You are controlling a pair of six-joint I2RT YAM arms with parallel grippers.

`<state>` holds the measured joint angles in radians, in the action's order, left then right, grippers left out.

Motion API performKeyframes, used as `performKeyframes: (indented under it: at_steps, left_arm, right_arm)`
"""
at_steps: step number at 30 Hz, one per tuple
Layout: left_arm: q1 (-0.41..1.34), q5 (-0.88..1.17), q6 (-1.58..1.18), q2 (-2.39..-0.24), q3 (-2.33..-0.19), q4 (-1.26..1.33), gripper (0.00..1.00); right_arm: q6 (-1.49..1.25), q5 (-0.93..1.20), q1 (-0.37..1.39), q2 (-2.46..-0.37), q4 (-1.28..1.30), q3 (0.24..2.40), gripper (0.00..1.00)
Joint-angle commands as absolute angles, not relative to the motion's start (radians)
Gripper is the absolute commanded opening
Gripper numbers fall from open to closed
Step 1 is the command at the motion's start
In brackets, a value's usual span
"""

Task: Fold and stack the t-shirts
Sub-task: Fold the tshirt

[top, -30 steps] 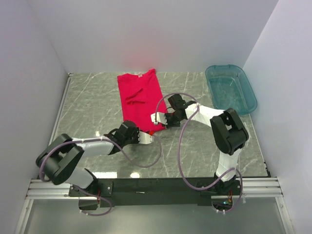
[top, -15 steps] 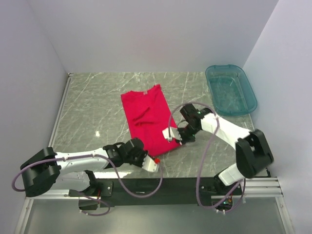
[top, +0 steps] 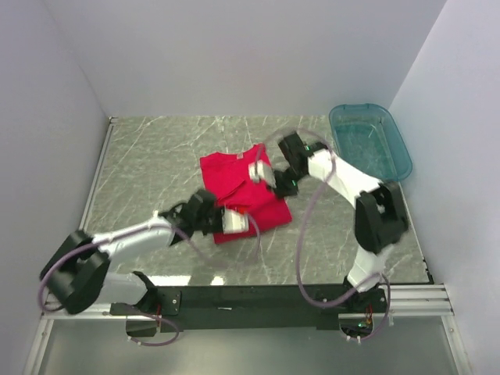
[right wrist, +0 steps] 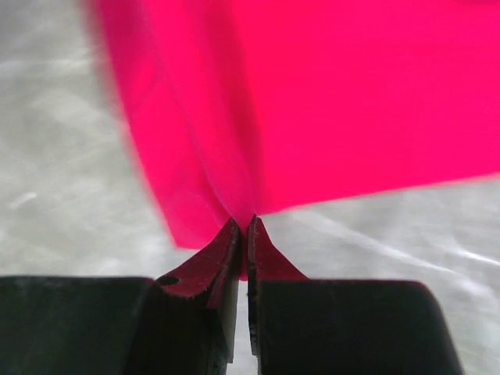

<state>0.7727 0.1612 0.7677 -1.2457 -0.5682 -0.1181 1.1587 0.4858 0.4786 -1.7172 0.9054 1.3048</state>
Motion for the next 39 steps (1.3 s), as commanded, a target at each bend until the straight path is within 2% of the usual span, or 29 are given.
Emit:
performKeyframes:
  at_steps: [1,5,8,11,19,26,33,39]
  left_arm:
    - [0.614,0.15,0.857,-1.354,-0.763,-0.006,0.0]
    - [0.45,0.164,0.876,-1.582,-0.949,0.06,0.0]
    - [0.405,0.141,0.885,-1.725,-1.061,0.083,0.0]
    - [0.381,0.118,0.884,-1.839,-1.143,0.115,0.0]
    - [0.354,0.049,0.833,-1.983,-1.262,0.178,0.0]
    - [0.35,0.02,0.819,-1.976,-1.246,0.256,0.0]
    - [0.35,0.015,0.824,-1.942,-1.219,0.38,0.0]
    - [0.351,0.021,0.815,-1.997,-1.291,0.403,0.0]
  right_arm:
    - [0.968,0.44,0.454,-1.876,0.798,1.582,0.0]
    - [0.844,0.372,0.446,-2.13,0.761,1.944,0.0]
    - [0.76,0.312,0.446,-2.283,0.744,2.151,0.0]
    - [0.707,0.272,0.446,-2.357,0.678,2.224,0.0]
    - [0.664,0.21,0.443,-2.381,0.502,2.175,0.0]
    - [0.638,0.183,0.445,-2.39,0.482,2.183,0.0]
    - [0.606,0.169,0.439,-2.329,0.4,2.094,0.0]
    - [0.56,0.117,0.437,-2.365,0.403,2.163,0.0]
